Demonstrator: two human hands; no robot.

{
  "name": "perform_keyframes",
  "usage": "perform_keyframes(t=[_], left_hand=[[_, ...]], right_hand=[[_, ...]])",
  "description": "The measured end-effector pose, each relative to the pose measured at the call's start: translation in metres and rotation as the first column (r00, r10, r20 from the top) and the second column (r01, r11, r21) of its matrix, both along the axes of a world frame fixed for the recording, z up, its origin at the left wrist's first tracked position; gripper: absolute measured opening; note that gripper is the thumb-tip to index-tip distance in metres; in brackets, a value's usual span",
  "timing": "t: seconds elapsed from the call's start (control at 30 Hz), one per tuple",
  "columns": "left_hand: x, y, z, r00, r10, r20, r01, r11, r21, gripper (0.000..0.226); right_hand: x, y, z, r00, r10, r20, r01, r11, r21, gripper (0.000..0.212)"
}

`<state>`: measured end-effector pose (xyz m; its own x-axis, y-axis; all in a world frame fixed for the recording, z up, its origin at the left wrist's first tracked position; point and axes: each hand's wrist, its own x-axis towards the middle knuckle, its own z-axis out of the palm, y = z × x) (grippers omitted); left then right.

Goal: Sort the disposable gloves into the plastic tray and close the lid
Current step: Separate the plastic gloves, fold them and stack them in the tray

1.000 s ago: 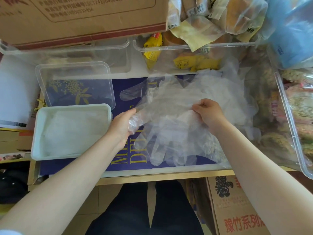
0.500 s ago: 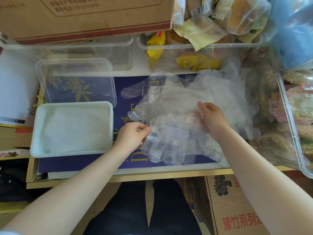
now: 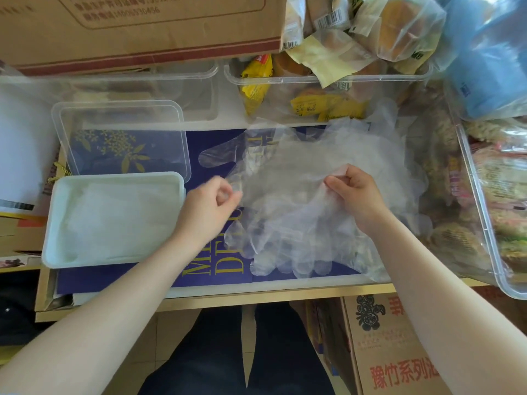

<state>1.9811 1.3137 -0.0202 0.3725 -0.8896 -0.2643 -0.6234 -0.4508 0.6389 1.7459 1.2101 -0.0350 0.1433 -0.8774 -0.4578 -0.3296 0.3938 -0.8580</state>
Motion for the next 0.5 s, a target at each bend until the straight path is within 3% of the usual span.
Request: perform_keyframes(t=[0.07,0.13,0.23,0.33,0.4,0.43,0.5], left_hand=[[0.006,-0.022,0.004,0.995,-0.077,-0.068,0.073,0.996,-0.058,0.039],[0.006,-0.047,0.009,0.951,-0.148,-0.272,0.151,0.988,-0.007,0.053],[0.007,-0.066,0.016,0.701,-0.142,-0.699,0.25,0.967,0.054,0.036],[0.013,-0.074,0.013,0.579,-0.102,-0.809,0.298,0.95,0.093,0.035],[0.013,-0.072,0.011,0.605,-0.075,-0.793,0.2,0.978,0.06,0.013],[0.013,-0.072,0.012,0.656,-0.061,-0.752,0.143,0.989,0.044,0.011],[0.013,-0.069,0.011,0.767,-0.059,-0.639,0.08,0.997,0.004,0.018]], right_hand=[[-0.001,-0.004,0.009,0.99,0.087,0.108,-0.086,0.996,-0.015,0.019],[0.001,-0.008,0.018,0.964,0.187,0.188,-0.191,0.982,0.002,0.022],[0.001,-0.015,0.027,0.923,0.276,0.269,-0.298,0.953,0.046,0.042],[0.002,-0.021,0.031,0.899,0.299,0.32,-0.332,0.942,0.053,0.043],[0.006,-0.023,0.03,0.928,0.263,0.264,-0.284,0.958,0.042,0.025],[0.009,-0.024,0.028,0.95,0.221,0.219,-0.234,0.972,0.034,0.016],[0.015,-0.026,0.024,0.987,0.097,0.129,-0.098,0.995,0.004,0.019]])
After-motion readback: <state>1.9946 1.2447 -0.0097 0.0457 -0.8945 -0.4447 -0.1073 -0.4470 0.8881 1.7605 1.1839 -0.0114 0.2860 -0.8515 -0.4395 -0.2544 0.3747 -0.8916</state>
